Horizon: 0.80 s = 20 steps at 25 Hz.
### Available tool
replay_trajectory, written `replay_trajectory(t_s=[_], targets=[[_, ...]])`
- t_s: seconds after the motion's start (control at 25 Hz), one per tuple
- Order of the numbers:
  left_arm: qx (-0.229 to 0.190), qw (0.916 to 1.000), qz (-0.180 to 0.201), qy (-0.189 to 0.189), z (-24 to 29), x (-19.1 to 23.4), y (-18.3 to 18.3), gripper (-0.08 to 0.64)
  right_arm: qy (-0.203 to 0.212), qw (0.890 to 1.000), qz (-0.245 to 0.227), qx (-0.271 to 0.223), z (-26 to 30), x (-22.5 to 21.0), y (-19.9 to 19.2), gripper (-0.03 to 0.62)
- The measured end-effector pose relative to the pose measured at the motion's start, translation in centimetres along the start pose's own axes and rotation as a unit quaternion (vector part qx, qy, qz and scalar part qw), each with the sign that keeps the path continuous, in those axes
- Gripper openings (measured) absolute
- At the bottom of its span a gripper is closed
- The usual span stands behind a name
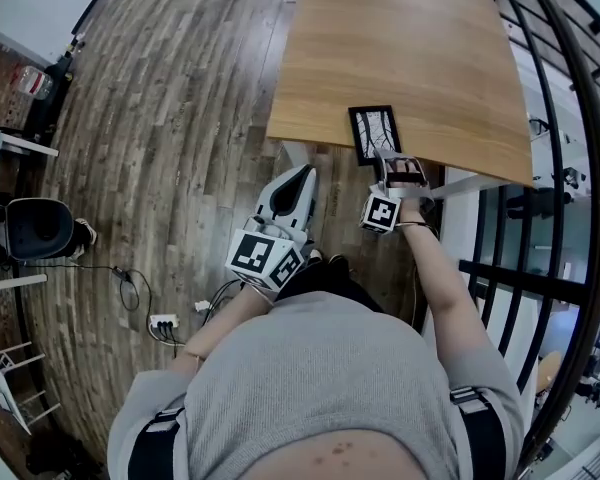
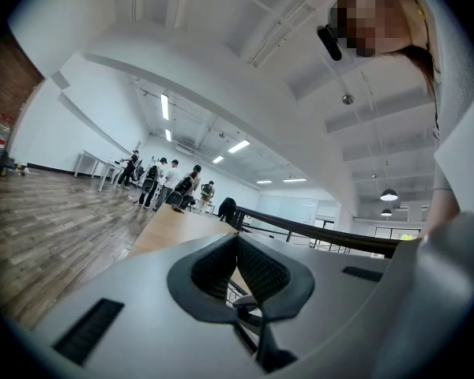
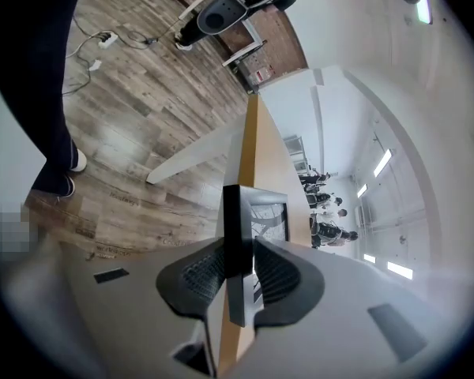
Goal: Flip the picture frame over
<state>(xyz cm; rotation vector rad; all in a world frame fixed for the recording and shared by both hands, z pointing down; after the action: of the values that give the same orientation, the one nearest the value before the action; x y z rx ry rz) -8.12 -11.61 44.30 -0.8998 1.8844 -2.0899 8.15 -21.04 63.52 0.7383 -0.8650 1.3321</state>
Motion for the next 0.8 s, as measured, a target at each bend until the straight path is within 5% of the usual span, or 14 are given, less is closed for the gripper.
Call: replay_trajectory(t_s=[0.44,0.8], targets=[[-0.004,1.0,0.0,0.005,-0.6,0.4,0.4,0.006,0.004,0.999,0.044,0.002,0.7,0.3,0.8,0.103],[-0.001,1.0,-0.001,0.004,-0.6,0.2,0.2,0.006,0.039,0.995,0.089,-0.018,-0.2,-1.1,1.6,0.262]])
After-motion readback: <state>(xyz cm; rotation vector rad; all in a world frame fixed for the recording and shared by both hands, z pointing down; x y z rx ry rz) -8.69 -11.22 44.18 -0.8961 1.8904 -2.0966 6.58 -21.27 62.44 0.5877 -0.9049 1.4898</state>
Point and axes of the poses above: the fingertips, and each gripper's own axes: z forward along the fingers, x to its left, y out of its top, the point moved 5 cm from there along -z, backward along the fingers, and after that the axes turned 1 degree about -y, right-handed, at the moved point
